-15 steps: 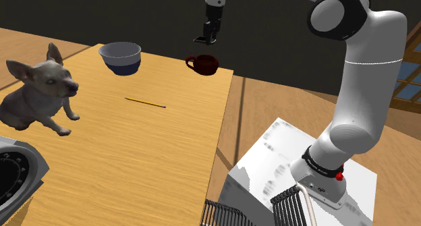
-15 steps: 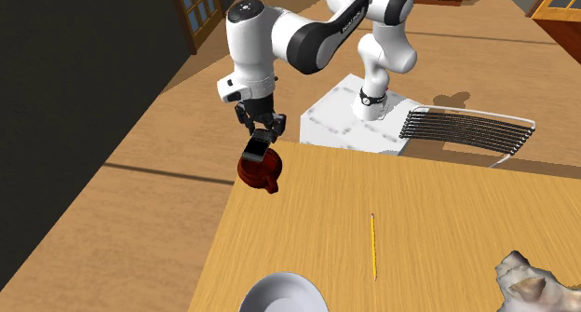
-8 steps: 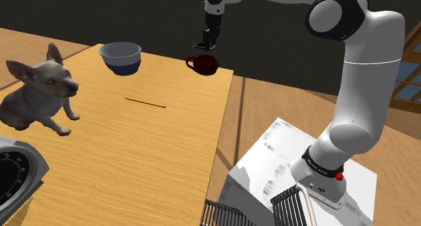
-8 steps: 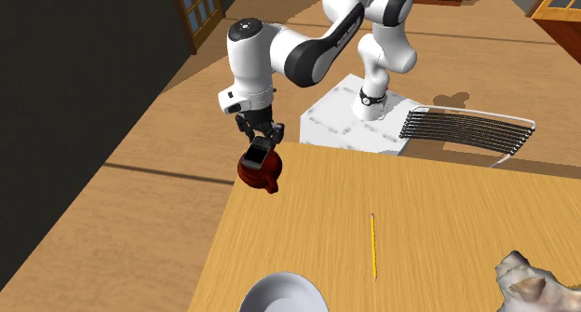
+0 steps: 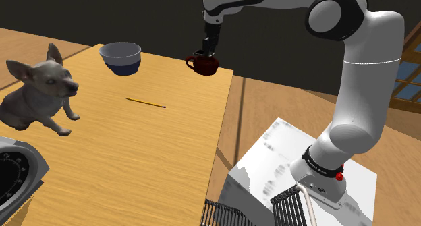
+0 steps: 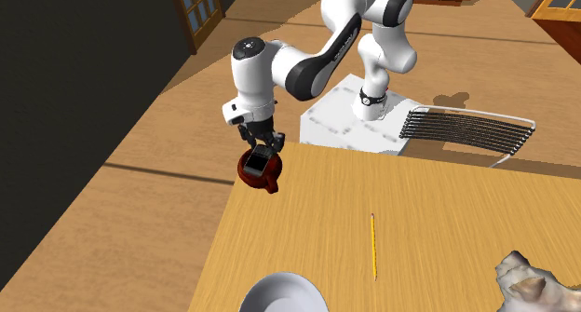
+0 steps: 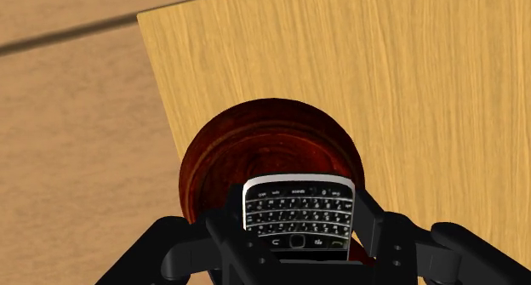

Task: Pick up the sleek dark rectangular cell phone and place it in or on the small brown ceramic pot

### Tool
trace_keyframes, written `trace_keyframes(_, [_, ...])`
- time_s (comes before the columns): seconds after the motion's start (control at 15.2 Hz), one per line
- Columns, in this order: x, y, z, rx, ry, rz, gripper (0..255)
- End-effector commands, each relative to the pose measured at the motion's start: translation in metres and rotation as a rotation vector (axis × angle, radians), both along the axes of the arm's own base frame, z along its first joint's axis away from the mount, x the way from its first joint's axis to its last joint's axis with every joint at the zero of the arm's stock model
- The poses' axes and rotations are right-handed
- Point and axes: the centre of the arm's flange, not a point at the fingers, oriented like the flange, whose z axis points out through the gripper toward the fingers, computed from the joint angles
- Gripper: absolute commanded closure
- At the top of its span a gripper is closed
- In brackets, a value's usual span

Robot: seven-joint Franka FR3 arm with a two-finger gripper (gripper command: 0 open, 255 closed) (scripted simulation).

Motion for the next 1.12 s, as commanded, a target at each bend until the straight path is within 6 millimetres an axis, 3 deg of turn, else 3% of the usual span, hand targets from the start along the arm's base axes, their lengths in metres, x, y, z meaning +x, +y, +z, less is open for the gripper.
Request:
trace_keyframes(0.0, [0.0,0.0,-0.002,0.0,-0.001,0.0,255])
trace_keyframes(0.33, [0.0,0.0,-0.002,0.0,-0.001,0.0,255])
trace_keyframes(0.4, [0.0,0.0,-0.002,0.0,-0.001,0.0,0])
trace_keyframes(0.73, [0.0,0.0,-0.002,0.0,-0.001,0.0,0])
trace_keyframes(0.99, [0.0,-0.001,0.048,0.0,-0.001,0.0,0])
trace_keyframes(1.06, [0.0,-0.001,0.048,0.0,-0.001,0.0,0])
